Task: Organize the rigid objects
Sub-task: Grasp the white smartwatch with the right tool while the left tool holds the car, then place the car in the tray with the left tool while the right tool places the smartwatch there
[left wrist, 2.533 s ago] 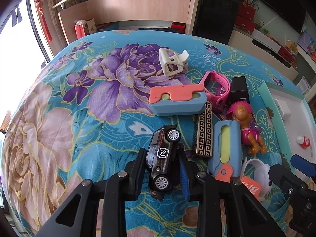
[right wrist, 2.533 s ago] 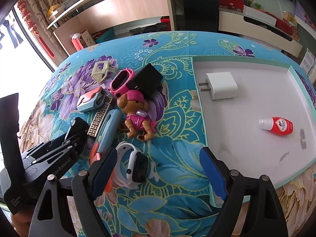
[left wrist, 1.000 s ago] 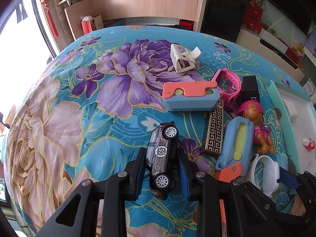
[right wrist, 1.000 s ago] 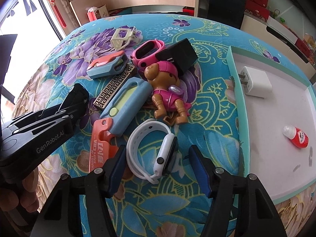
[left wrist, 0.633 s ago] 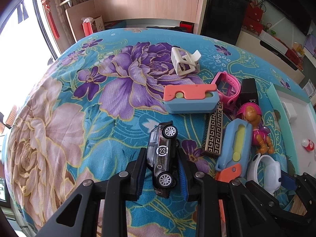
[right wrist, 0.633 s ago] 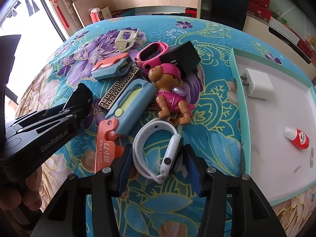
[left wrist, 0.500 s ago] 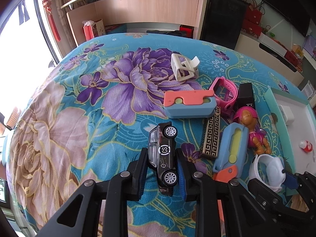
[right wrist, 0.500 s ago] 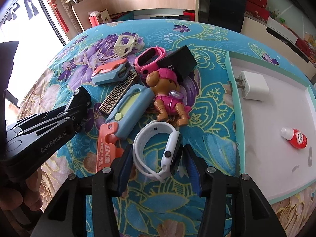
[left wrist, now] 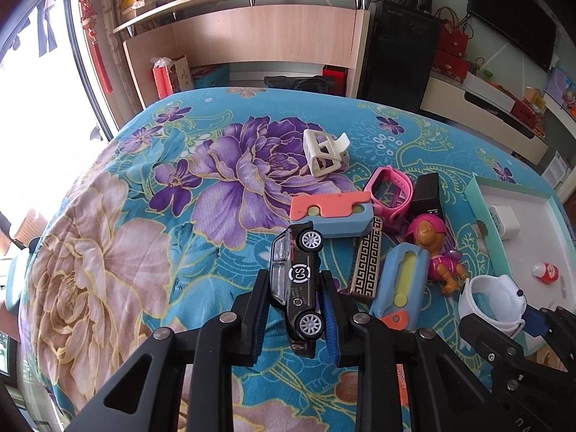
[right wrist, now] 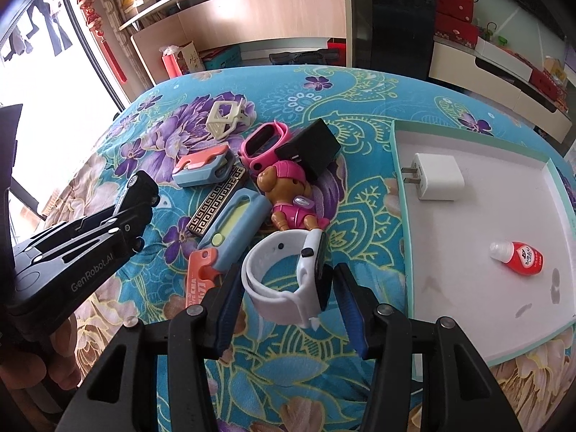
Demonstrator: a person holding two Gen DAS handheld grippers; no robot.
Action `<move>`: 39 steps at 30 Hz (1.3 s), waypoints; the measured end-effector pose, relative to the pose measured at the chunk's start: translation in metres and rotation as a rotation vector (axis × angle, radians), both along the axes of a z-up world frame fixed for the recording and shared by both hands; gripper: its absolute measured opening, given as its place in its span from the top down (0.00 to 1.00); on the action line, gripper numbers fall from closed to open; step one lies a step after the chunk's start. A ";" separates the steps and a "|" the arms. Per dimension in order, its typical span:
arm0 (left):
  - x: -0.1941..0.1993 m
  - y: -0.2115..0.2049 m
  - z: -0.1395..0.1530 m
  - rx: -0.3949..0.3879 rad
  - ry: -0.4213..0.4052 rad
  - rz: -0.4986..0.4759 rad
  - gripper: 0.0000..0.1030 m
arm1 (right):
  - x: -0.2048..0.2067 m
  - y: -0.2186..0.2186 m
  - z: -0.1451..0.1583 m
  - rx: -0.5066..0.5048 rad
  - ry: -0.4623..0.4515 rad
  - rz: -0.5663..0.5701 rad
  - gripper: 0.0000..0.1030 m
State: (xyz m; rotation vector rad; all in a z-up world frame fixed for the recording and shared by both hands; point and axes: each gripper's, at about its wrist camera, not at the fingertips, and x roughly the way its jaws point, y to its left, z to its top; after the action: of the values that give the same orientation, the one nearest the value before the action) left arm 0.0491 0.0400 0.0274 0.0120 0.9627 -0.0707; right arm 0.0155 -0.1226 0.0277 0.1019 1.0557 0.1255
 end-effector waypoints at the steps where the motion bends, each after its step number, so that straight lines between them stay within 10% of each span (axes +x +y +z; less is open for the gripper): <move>1: -0.001 -0.001 0.001 0.001 -0.004 -0.003 0.72 | 0.000 -0.001 0.001 0.001 -0.004 -0.003 0.49; 39: -0.040 -0.201 0.022 -0.005 -0.127 -0.500 0.72 | -0.066 -0.207 0.023 0.053 -0.081 -0.665 0.51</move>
State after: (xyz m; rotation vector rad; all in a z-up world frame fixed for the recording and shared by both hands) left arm 0.0088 -0.1606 0.0497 0.2499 0.8142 -0.5269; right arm -0.0504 -0.3291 0.0502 0.4842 0.8914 -0.4411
